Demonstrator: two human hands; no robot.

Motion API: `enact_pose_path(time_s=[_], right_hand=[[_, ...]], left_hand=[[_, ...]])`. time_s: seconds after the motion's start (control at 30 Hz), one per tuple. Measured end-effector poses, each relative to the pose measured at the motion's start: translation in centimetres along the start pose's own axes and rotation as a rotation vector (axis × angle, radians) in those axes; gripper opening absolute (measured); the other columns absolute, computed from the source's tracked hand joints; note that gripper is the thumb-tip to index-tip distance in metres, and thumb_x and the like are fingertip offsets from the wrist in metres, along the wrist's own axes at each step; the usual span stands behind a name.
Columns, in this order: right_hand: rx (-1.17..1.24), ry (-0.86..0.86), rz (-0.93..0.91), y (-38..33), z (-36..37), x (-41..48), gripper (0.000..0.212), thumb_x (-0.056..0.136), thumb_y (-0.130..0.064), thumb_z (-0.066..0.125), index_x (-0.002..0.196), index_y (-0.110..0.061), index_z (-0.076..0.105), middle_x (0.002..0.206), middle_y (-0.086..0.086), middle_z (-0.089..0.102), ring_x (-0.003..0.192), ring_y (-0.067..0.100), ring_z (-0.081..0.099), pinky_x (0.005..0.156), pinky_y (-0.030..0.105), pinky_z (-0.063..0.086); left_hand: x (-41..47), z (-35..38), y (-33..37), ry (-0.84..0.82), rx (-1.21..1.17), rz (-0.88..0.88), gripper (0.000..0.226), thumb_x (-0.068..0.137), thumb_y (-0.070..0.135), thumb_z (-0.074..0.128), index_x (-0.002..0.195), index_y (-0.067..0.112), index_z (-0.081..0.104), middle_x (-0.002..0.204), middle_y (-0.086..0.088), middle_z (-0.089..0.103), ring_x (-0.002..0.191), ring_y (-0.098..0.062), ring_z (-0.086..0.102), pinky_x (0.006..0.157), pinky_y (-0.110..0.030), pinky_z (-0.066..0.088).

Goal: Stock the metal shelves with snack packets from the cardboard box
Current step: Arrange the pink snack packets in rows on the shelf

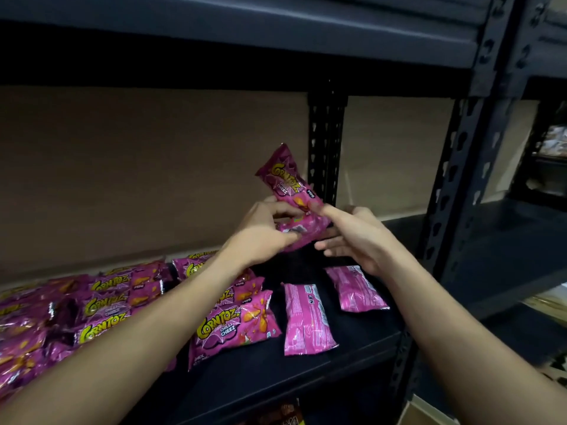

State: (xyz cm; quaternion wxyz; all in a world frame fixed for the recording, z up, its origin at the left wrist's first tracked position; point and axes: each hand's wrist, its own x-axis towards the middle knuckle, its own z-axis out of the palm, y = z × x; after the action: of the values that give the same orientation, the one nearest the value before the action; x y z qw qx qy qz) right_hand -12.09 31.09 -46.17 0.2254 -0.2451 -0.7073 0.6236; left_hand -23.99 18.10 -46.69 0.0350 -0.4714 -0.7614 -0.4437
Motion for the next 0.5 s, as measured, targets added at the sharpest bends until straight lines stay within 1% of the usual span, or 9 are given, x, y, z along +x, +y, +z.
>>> enact_pose_path(time_s=[0.03, 0.07, 0.17, 0.23, 0.3, 0.33, 0.4, 0.47, 0.5], right_hand=[[0.028, 0.015, -0.003, 0.2, -0.2, 0.3, 0.049, 0.084, -0.036, 0.073, 0.113, 0.0, 0.06, 0.086, 0.014, 0.076, 0.065, 0.023, 0.072, 0.058, 0.03, 0.057], [0.044, 0.036, -0.008, 0.4, -0.5, 0.5, 0.037, 0.086, -0.026, 0.069, 0.11, 0.001, 0.061, 0.082, 0.013, 0.075, 0.062, 0.023, 0.071, 0.058, 0.029, 0.057], [0.036, 0.148, -0.023, 1.2, -1.5, 1.1, 0.014, 0.086, -0.014, 0.062, 0.097, -0.006, 0.062, 0.071, 0.008, 0.068, 0.054, 0.018, 0.063, 0.051, 0.027, 0.055], [-0.038, 0.28, -0.056, 2.2, -2.1, 1.7, 0.019, 0.081, -0.02, 0.067, 0.097, -0.013, 0.059, 0.076, 0.006, 0.069, 0.059, 0.018, 0.064, 0.056, 0.032, 0.057], [-0.166, 0.432, -0.111, 3.1, -2.7, 1.8, 0.032, 0.074, -0.032, 0.07, 0.1, -0.019, 0.055, 0.09, 0.004, 0.07, 0.078, 0.024, 0.069, 0.072, 0.042, 0.06], [-0.215, 0.486, -0.138, 3.4, -2.9, 1.6, 0.035, 0.074, -0.034, 0.07, 0.102, -0.021, 0.053, 0.094, 0.003, 0.068, 0.09, 0.028, 0.068, 0.081, 0.045, 0.058], [-0.249, 0.519, -0.179, 4.1, -3.0, 1.2, 0.036, 0.08, -0.029, 0.069, 0.109, -0.019, 0.05, 0.099, 0.002, 0.066, 0.105, 0.031, 0.061, 0.093, 0.046, 0.052], [-0.245, 0.523, -0.198, 4.7, -2.7, 1.1, 0.034, 0.084, -0.023, 0.069, 0.11, -0.017, 0.048, 0.094, -0.001, 0.063, 0.108, 0.03, 0.058, 0.094, 0.042, 0.049], [-0.245, 0.523, -0.196, 4.9, -2.5, 1.0, 0.034, 0.085, -0.021, 0.069, 0.111, -0.018, 0.048, 0.092, -0.003, 0.062, 0.107, 0.029, 0.058, 0.093, 0.04, 0.049]], left_hand=[[0.2, 0.1, -0.2, -0.021, -0.008, 0.011, 0.036, 0.073, 0.017, 0.085, 0.108, 0.02, 0.074, 0.116, 0.007, 0.06, 0.098, -0.002, 0.061, 0.08, 0.001, 0.038], [0.2, 0.0, -0.3, -0.039, -0.022, 0.004, 0.036, 0.072, 0.023, 0.086, 0.106, 0.021, 0.075, 0.113, 0.01, 0.061, 0.097, 0.003, 0.06, 0.079, 0.001, 0.038], [0.7, 0.1, -0.9, -0.07, -0.207, -0.13, 0.028, 0.076, 0.043, 0.081, 0.097, 0.024, 0.077, 0.102, 0.013, 0.071, 0.097, 0.001, 0.063, 0.088, -0.015, 0.045], [1.6, 0.6, -1.6, 0.019, -0.375, -0.278, 0.023, 0.085, 0.04, 0.073, 0.092, 0.018, 0.078, 0.099, 0.009, 0.074, 0.097, -0.002, 0.064, 0.089, -0.017, 0.045], [2.7, 1.5, -2.3, 0.094, -0.497, -0.427, 0.016, 0.091, 0.024, 0.069, 0.089, 0.009, 0.076, 0.096, 0.0, 0.074, 0.089, -0.008, 0.065, 0.084, -0.017, 0.05], [3.1, 2.1, -2.5, 0.085, -0.548, -0.491, 0.012, 0.091, 0.017, 0.068, 0.089, 0.006, 0.074, 0.095, -0.006, 0.073, 0.085, -0.011, 0.066, 0.084, -0.022, 0.054], [3.7, 3.4, -2.6, 0.007, -0.563, -0.601, 0.01, 0.089, 0.014, 0.069, 0.096, 0.008, 0.072, 0.099, -0.009, 0.072, 0.088, -0.016, 0.067, 0.088, -0.028, 0.056], [4.1, 4.7, -2.3, -0.061, -0.52, -0.7, 0.012, 0.089, 0.014, 0.069, 0.101, 0.011, 0.068, 0.099, -0.003, 0.065, 0.094, -0.018, 0.063, 0.09, -0.033, 0.055], [4.1, 5.3, -1.9, -0.09, -0.525, -0.745, 0.011, 0.09, 0.013, 0.067, 0.101, 0.012, 0.066, 0.099, -0.002, 0.059, 0.094, -0.02, 0.062, 0.086, -0.033, 0.054]])
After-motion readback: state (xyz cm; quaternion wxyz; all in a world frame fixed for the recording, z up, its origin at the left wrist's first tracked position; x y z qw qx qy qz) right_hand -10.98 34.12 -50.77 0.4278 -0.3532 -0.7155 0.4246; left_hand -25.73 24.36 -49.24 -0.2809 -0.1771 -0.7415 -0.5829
